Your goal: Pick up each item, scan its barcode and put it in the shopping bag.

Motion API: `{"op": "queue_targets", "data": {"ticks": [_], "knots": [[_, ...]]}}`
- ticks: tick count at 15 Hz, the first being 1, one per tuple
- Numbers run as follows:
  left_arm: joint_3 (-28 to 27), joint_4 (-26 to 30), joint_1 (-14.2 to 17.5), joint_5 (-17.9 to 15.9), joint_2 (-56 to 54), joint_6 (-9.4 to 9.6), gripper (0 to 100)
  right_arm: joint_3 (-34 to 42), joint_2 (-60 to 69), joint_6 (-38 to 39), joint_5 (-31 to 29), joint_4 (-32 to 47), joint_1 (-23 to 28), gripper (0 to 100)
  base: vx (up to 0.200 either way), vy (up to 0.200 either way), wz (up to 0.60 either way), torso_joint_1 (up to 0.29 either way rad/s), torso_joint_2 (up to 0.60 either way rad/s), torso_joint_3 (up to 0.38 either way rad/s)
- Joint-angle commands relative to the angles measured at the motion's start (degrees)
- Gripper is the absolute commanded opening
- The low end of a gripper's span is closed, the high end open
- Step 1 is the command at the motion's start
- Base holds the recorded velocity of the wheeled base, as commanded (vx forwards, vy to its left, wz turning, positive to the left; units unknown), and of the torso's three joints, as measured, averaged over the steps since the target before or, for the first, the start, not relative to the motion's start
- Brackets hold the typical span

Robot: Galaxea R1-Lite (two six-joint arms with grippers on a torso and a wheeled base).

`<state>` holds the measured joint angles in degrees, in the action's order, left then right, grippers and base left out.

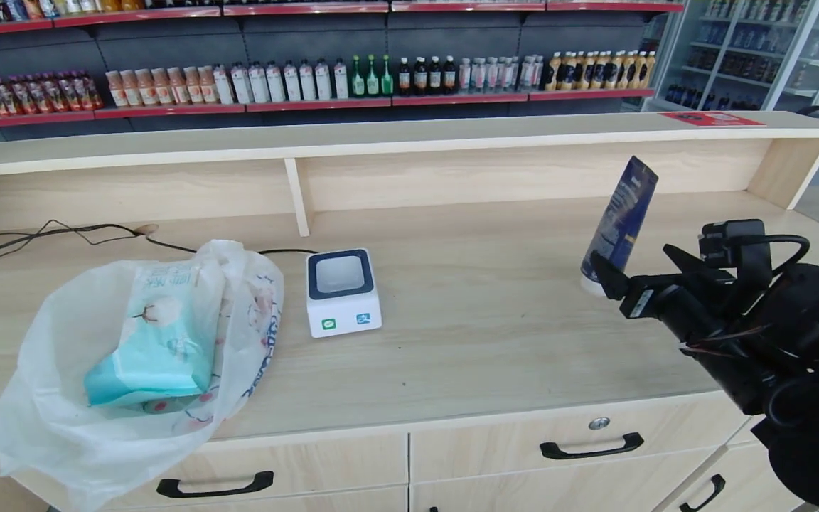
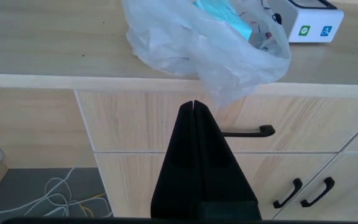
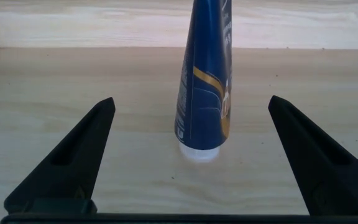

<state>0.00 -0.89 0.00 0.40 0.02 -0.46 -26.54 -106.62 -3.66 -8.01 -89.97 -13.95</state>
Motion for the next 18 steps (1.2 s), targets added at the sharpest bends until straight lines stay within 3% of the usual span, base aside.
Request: {"op": "queue_targets", "data": {"ticks": [1, 7, 18], "knots": [[0.0, -0.08, 0.0, 0.04, -0.02, 0.02, 0, -0.27, -0.78, 0.05, 0.01, -0.03, -0.38, 100, 0.0, 0.0, 0.0, 0.0, 0.0, 0.0], [0.0, -0.25, 0.0, 0.04, -0.02, 0.11, 0, -1.06, -1.75, 0.14, 0.01, -0.03, -0.03, 100, 0.0, 0.0, 0.0, 0.0, 0.0, 0.0], [0.0, -0.25, 0.0, -0.05, -0.02, 0.81, 0, -13.63, -12.21, 2.16, 0.01, -0.03, 4.98, 100, 0.0, 0.0, 0.0, 0.0, 0.0, 0.0]]}}
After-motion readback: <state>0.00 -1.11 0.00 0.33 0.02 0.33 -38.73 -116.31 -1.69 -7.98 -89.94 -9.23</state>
